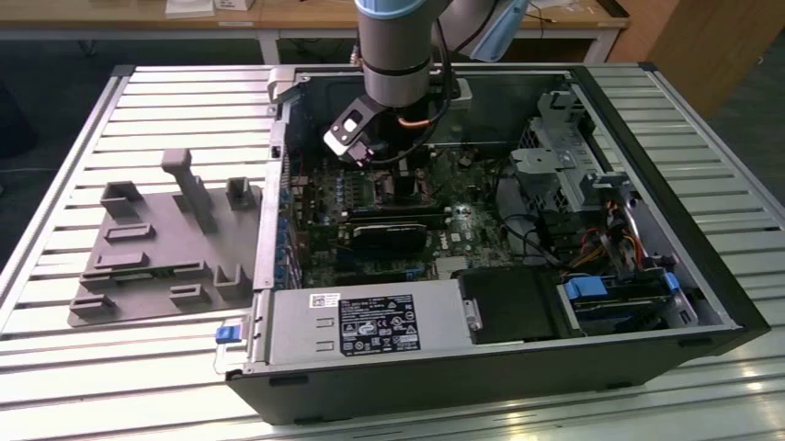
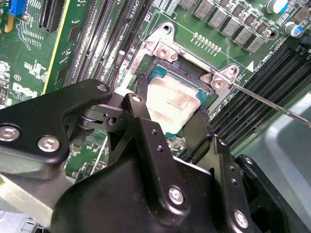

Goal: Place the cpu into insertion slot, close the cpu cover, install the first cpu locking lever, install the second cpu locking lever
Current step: 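Place the cpu into insertion slot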

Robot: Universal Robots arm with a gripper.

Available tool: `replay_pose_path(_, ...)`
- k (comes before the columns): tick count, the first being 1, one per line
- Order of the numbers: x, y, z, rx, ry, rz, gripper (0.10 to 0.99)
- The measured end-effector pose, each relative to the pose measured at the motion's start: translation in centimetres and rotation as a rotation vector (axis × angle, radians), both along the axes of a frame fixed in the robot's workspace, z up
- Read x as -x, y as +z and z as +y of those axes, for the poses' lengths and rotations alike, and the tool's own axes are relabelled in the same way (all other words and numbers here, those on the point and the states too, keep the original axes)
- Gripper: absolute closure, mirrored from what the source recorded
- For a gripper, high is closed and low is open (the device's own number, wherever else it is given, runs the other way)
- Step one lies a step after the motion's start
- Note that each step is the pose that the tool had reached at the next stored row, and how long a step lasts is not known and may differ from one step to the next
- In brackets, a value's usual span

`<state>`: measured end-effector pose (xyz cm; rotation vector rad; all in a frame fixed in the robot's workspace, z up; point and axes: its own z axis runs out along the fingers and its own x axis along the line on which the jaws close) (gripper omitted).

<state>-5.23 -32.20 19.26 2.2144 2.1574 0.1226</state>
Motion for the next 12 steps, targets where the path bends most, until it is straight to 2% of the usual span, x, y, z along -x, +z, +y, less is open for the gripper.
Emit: replay_pose_path(12, 0.11, -0.07, 0.0, 0.0, 0.0, 0.0, 0.549)
